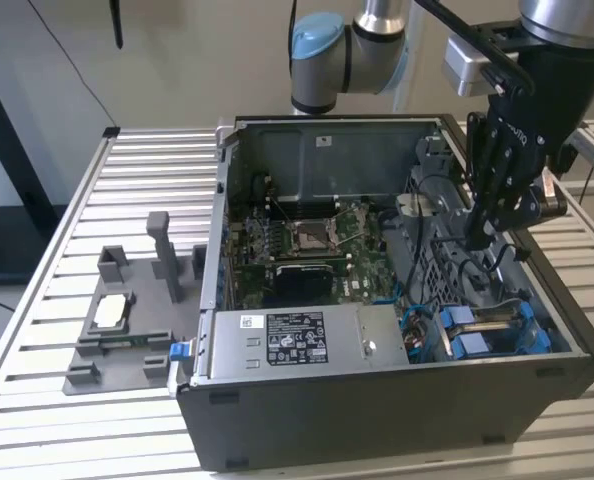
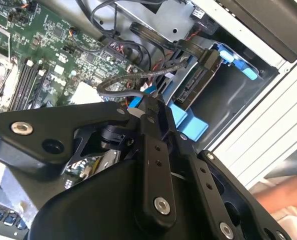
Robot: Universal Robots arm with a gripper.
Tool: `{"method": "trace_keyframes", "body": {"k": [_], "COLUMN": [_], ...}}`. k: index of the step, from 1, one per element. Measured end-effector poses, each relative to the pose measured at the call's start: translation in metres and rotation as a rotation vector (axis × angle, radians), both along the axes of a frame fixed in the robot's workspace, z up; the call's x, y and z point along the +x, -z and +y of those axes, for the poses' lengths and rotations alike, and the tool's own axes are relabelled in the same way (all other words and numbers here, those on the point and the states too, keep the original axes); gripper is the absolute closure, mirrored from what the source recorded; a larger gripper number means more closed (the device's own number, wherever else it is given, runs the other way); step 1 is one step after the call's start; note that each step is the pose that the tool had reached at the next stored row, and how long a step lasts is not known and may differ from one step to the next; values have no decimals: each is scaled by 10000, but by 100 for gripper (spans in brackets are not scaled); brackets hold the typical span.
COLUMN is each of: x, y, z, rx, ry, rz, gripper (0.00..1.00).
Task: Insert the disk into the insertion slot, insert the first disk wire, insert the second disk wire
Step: 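Insert the first disk wire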
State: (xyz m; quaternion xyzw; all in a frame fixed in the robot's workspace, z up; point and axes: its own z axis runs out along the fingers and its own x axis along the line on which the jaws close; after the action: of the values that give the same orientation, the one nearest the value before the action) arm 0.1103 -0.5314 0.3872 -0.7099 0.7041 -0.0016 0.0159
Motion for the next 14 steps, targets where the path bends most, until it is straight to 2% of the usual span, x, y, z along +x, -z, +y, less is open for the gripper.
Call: {"method": "trace_keyframes", "body": {"k": [9,12,14], "x": [3,12,22], "y": [8,13,19], "z": [-11,-40,-80], "rx": [-1,-1,0], "ry": [-1,0,0], "rz": [2,9,23], "gripper": [81,81,81]}}
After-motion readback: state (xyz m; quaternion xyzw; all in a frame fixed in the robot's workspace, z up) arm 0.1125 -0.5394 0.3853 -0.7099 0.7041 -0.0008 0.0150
